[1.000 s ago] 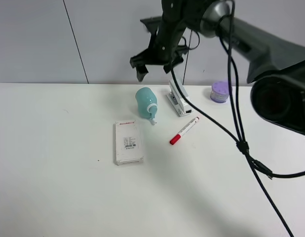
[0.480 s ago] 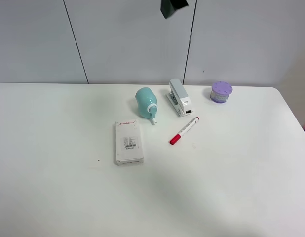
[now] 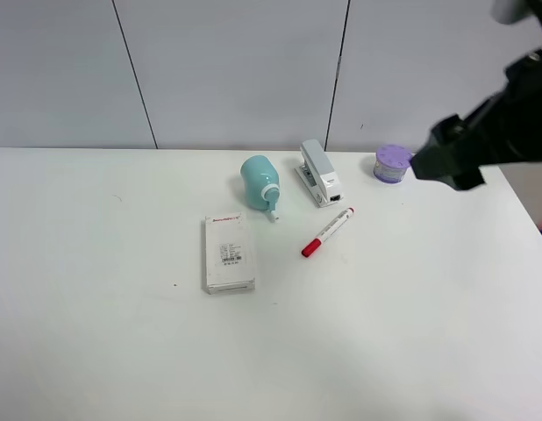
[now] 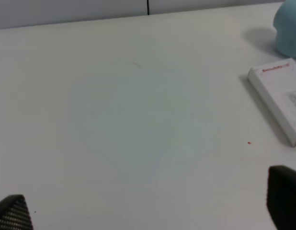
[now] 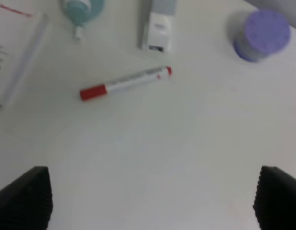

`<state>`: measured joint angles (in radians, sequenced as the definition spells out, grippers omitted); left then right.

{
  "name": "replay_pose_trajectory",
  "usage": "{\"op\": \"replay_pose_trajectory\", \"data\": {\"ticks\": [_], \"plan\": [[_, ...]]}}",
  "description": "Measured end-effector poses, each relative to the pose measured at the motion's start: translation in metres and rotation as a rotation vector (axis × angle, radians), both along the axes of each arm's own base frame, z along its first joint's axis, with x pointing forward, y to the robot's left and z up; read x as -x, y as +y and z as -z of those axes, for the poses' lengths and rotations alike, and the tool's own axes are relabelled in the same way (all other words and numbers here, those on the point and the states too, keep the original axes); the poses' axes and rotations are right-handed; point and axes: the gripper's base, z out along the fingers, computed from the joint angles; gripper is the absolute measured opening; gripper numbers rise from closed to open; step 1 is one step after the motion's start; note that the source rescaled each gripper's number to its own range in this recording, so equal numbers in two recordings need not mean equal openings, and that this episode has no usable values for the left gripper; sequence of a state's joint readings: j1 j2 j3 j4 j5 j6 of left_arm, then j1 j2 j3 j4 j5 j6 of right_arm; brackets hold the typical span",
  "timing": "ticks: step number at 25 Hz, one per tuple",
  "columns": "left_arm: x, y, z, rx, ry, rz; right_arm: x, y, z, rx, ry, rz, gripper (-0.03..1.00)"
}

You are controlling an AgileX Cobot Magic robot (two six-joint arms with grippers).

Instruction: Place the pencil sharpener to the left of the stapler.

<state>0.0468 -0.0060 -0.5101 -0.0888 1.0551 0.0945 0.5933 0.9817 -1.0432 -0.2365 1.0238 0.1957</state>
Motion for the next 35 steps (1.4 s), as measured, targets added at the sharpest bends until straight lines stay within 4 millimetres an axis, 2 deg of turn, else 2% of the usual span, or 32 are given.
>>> {"op": "replay_pose_trajectory", "data": {"ticks": [5, 11, 16, 20, 24, 29, 35], "plan": [[0.0, 0.0, 0.0, 0.0, 0.0, 0.0, 0.04, -0.051, 0.021, -0.036, -0.037, 0.179, 0.49], [0.0, 0.0, 0.0, 0.0, 0.0, 0.0, 0.096, -0.089, 0.034, -0.101, -0.149, 0.41, 0.49], [0.0, 0.0, 0.0, -0.001, 0.0, 0.0, 0.146, -0.1, 0.045, -0.093, -0.306, 0.565, 0.49], [0.0, 0.0, 0.0, -0.001, 0.0, 0.0, 0.172, -0.096, 0.059, -0.103, -0.38, 0.532, 0.49], [0.0, 0.0, 0.0, -0.001, 0.0, 0.0, 0.178, -0.091, 0.075, -0.131, -0.379, 0.495, 0.49], [0.0, 0.0, 0.0, -0.001, 0.0, 0.0, 0.166, -0.088, 0.094, -0.156, -0.324, 0.49, 0.49], [0.0, 0.0, 0.0, -0.001, 0.0, 0.0, 0.163, -0.086, 0.096, -0.167, -0.342, 0.47, 0.46]]}}
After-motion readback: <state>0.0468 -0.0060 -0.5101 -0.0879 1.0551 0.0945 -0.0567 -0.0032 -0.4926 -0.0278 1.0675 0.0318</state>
